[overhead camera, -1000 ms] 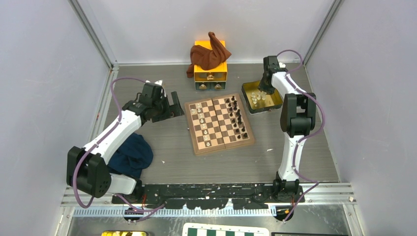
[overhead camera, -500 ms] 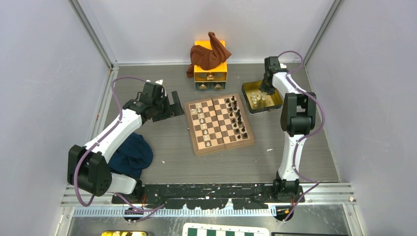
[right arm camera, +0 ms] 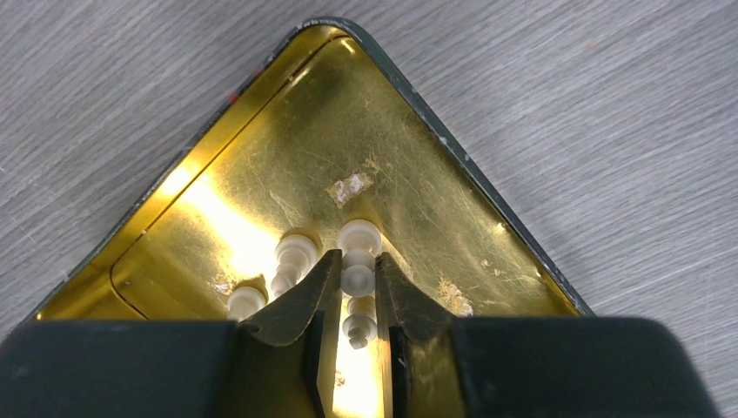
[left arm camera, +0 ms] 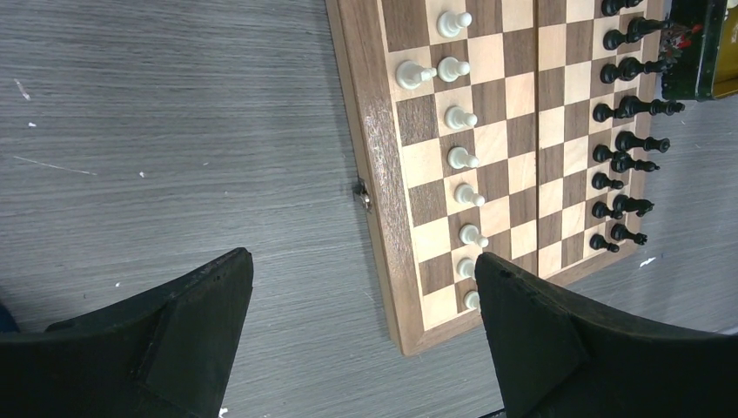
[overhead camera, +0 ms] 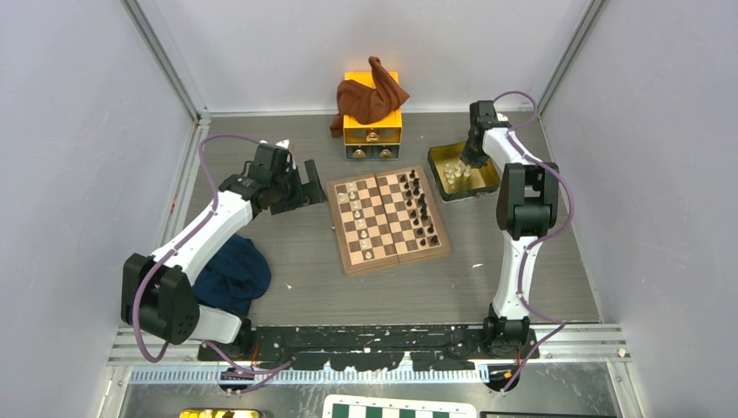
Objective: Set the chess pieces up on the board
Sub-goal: Pick up the chess piece from the storage box.
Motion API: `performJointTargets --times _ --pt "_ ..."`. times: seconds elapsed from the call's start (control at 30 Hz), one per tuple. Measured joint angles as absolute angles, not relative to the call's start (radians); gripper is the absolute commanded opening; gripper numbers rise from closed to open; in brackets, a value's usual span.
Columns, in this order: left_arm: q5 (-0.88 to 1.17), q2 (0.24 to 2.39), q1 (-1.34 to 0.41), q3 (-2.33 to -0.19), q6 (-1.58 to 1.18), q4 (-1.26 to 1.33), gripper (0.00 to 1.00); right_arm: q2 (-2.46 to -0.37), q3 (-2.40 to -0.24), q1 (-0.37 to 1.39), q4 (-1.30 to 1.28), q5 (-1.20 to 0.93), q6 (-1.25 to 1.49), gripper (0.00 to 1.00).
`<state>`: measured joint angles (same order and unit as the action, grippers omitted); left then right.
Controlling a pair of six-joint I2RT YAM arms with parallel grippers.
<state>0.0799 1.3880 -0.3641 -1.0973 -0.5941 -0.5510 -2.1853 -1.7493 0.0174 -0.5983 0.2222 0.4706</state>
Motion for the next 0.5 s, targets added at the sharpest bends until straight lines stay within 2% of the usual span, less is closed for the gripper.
performJointTargets --times 0.23,0.5 --pt "0.080 1.391 -0.364 -1.097 -0.594 -0.551 0.99 -2.193 -1.765 0.017 -0.598 0.222 0.470 0.22" --pt "0.081 1.394 -0.364 -1.097 -0.595 -0.551 0.98 -2.196 -1.765 0.017 -0.599 0.222 0.469 0.09"
